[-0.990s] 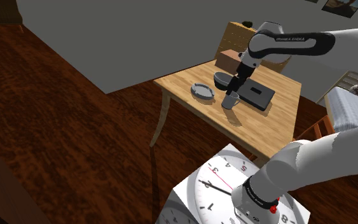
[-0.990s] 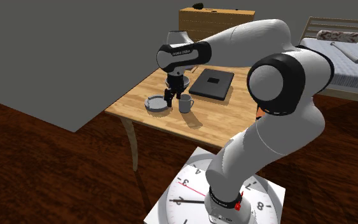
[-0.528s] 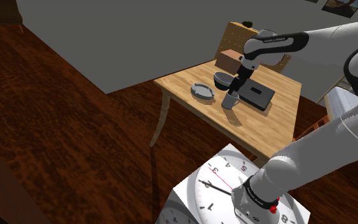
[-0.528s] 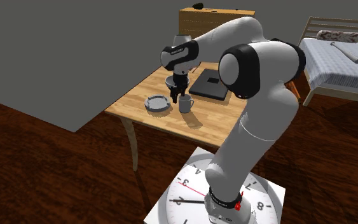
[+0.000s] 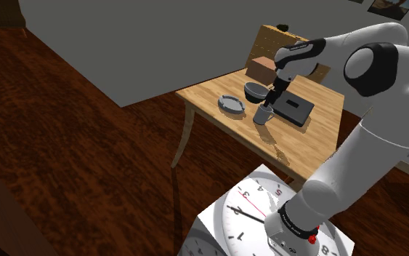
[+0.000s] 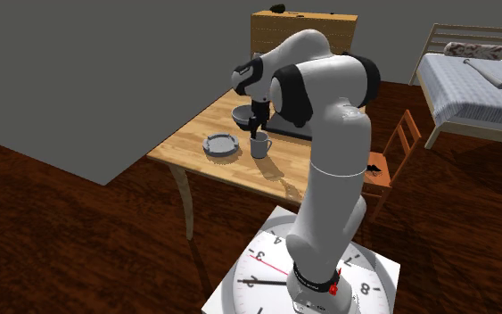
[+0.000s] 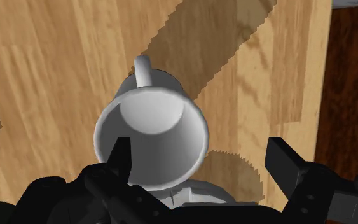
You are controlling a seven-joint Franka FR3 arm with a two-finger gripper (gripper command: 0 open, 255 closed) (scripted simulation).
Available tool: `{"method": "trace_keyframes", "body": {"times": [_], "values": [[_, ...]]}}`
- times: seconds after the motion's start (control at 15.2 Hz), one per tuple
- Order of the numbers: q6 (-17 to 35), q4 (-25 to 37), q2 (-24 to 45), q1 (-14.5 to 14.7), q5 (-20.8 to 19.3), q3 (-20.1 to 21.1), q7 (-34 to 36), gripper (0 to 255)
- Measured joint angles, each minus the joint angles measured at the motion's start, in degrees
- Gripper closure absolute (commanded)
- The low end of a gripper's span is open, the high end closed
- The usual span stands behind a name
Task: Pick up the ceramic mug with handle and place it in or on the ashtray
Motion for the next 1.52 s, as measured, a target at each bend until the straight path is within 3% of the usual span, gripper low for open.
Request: {"method": "trace_keyframes", "body": {"times": [0.33, 1.25, 1.32, 1.52], "values": [[-1.09, 10.40, 11.48, -4.62, 5.79, -0.52, -6.50, 0], [3.53, 8.91, 15.20, -5.66, 8.14, 0.30, -8.43, 0], [3.53, 8.91, 15.20, -5.66, 8.14, 0.30, -8.43, 255], [3.53, 8.91, 15.20, -5.66, 8.14, 0.30, -8.43, 255]]}}
